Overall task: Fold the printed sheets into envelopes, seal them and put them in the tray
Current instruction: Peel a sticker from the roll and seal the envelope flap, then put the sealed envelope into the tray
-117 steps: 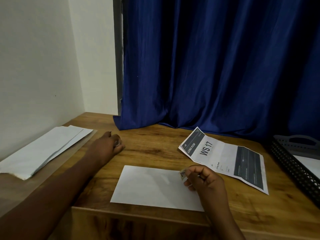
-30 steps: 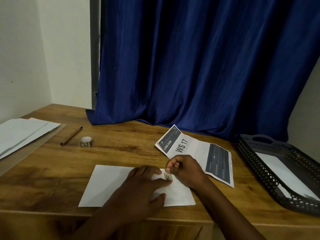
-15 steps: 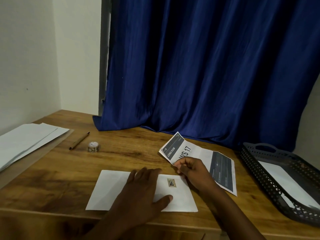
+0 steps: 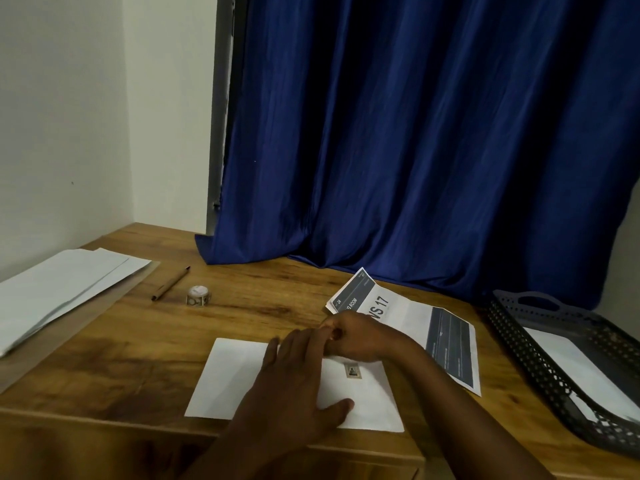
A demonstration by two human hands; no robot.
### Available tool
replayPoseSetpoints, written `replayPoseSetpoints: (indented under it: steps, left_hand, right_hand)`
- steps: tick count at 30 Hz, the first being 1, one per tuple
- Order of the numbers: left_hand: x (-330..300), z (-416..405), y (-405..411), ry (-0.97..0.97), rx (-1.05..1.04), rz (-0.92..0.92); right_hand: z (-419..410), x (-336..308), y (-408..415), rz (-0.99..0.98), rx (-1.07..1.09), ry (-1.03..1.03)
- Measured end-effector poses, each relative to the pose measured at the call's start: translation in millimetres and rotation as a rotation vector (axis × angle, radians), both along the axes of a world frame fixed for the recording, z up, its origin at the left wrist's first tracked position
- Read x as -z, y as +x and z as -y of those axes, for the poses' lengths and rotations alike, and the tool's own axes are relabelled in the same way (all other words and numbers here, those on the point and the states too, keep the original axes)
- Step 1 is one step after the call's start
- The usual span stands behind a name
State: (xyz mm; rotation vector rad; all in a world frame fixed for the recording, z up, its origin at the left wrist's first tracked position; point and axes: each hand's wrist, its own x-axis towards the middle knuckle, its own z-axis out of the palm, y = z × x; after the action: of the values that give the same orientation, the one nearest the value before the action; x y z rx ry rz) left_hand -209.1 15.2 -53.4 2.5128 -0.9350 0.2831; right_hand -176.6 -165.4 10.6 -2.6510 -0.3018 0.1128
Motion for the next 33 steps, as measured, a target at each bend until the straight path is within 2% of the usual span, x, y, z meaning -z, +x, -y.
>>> replayPoseSetpoints:
  steps: [5,8,13,17,21,26,31,33]
  left_hand:
    - [2,1,0,-0.030,0.012,0.069]
    - [2,1,1,-0.016,0.000,0.106]
    - [0,3,2,0.039,-0.020,0.138]
    - [-4,2,0,0.085,-0.014,0.148]
    - [-10,0,-7,0.015,0.024,0.222]
    - [-11,-4,-10,-0.070,0.086,0.322]
    - [-10,2,-1,-0.060,0.080,0.186]
    - [-10,11,3,0.021,0.067,0.085]
  right_hand:
    - [-5,-15,4,-0.075,-0.074,-0.084]
    - [3,-23,2,-0.157,-0.065,-0.001]
    - [30,-39,-10,-0.458,-0.097,0.108]
    - [50,-46,-21,-0.513,-0.051,0.131]
    - [61,-49,-34,-0.433,0.013,0.175]
    - [99,-69,-57,-0.203,0.157,0.357]
    - [170,-93,-102,0.053,0.374,0.539]
    - [202,-97,-124,0.178,0.493,0.623]
